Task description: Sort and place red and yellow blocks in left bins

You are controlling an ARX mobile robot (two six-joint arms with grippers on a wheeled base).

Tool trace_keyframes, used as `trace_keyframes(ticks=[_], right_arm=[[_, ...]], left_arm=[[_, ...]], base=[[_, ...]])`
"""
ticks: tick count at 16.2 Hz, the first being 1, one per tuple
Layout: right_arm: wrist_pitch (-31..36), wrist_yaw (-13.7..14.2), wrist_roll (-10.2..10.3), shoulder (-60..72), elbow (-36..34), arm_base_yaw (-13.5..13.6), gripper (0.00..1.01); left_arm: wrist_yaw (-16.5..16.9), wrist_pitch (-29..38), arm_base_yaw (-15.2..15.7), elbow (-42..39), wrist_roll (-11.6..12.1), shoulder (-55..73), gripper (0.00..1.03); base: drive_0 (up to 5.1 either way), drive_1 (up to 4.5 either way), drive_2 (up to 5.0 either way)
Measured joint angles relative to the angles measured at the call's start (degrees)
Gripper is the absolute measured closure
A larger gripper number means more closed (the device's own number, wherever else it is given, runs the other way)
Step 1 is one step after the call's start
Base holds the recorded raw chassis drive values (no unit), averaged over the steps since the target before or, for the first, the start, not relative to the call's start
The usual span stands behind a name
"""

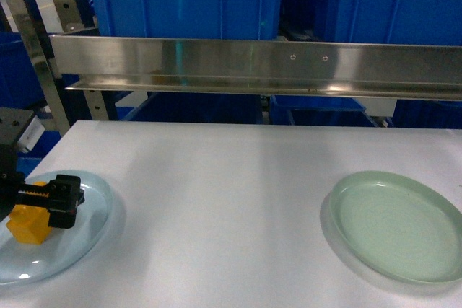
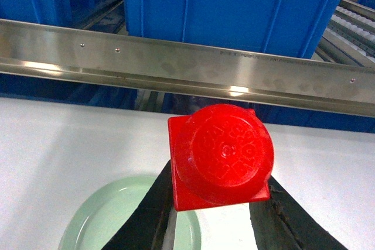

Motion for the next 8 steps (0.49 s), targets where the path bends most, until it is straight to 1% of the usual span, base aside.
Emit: trace_keyframes(ticks=[5, 6, 7, 8], right_arm=[[0.0, 0.0, 0.0, 0.0, 0.0, 0.0, 0.73], [0.0, 0.0, -0.02, 0.0, 0.0, 0.0, 0.73], [0.02, 0.02, 0.0, 0.0, 0.0, 0.0, 0.73], [0.0, 0.0, -0.02, 0.0, 0.0, 0.0, 0.73]], left_arm=[[-0.92, -0.35, -0.37, 0.31, 0.04, 1.49, 0.05], [-1.14, 1.05, -0.33, 0.35, 0.33, 1.68, 0.05], [0.15, -2.8, 1.99, 0.13, -1.84, 2.36, 0.29], [0.63, -1.99, 3.28, -0.83, -3.34, 2.45, 0.59]], base=[[0.0, 0.0, 0.0], [0.0, 0.0, 0.0], [0.0, 0.0, 0.0], [0.0, 0.0, 0.0]])
